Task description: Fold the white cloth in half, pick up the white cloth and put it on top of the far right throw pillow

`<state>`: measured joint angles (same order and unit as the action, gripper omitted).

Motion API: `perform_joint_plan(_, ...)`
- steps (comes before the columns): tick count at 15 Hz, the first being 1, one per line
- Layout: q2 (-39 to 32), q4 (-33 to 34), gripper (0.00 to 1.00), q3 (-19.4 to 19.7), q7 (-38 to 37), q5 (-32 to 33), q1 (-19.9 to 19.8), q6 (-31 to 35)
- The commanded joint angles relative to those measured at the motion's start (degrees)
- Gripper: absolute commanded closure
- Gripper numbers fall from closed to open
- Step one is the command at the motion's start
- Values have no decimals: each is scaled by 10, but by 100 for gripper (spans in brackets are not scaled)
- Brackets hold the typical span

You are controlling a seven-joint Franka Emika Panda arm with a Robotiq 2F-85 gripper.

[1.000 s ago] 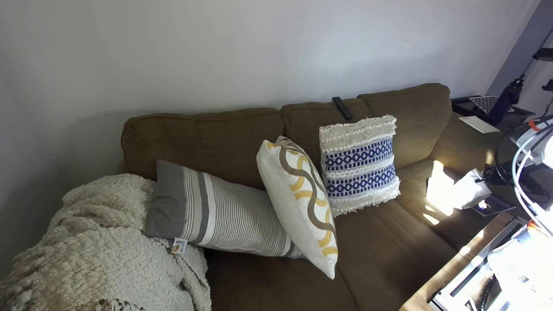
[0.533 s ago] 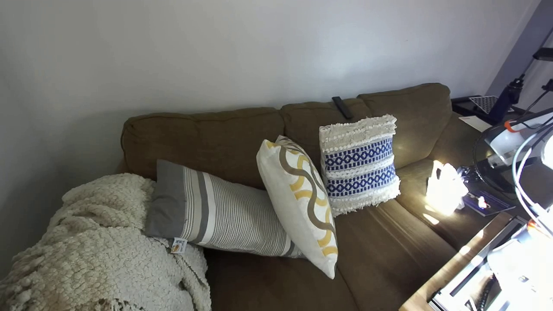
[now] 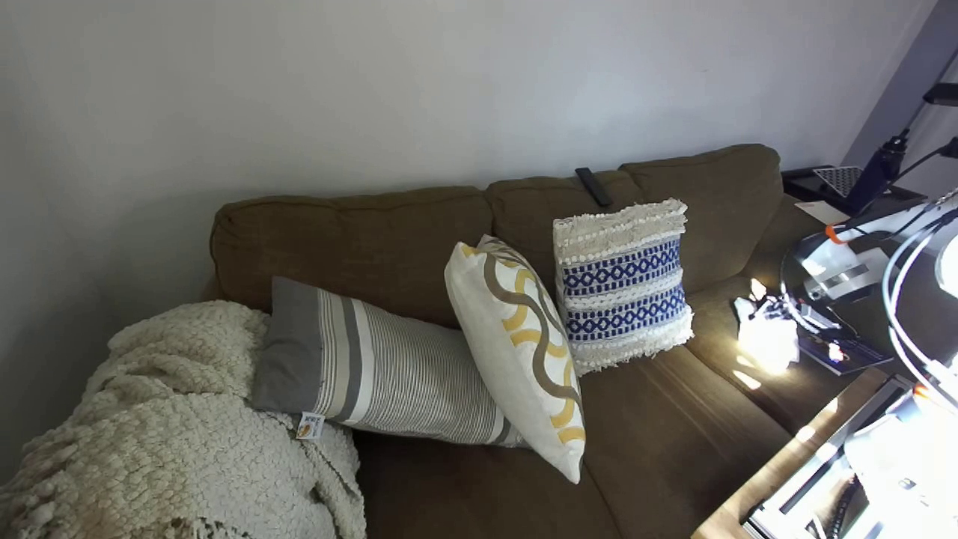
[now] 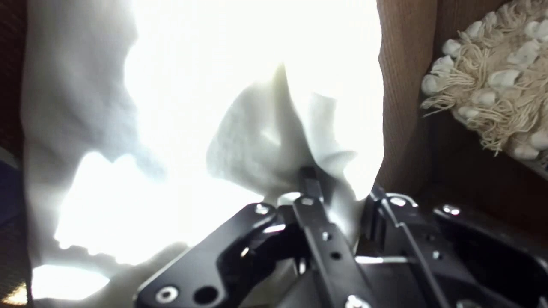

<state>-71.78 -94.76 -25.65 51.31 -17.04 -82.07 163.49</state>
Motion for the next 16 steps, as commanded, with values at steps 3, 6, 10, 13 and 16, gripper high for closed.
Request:
perform_joint_plan(3, 13, 1, 25, -3, -52, 12, -22, 42)
perform_joint_plan(6, 41, -1, 1, 35, -131, 17, -19, 36)
perform_joint_plan(10, 51, -11, 0, 40, -141, 41, -38, -1)
perform_joint_plan(13, 39, -12, 0, 53, -132, 66, -23, 20)
perform_joint_plan(16, 26, -6, 0, 81, -156, 83, 12, 36)
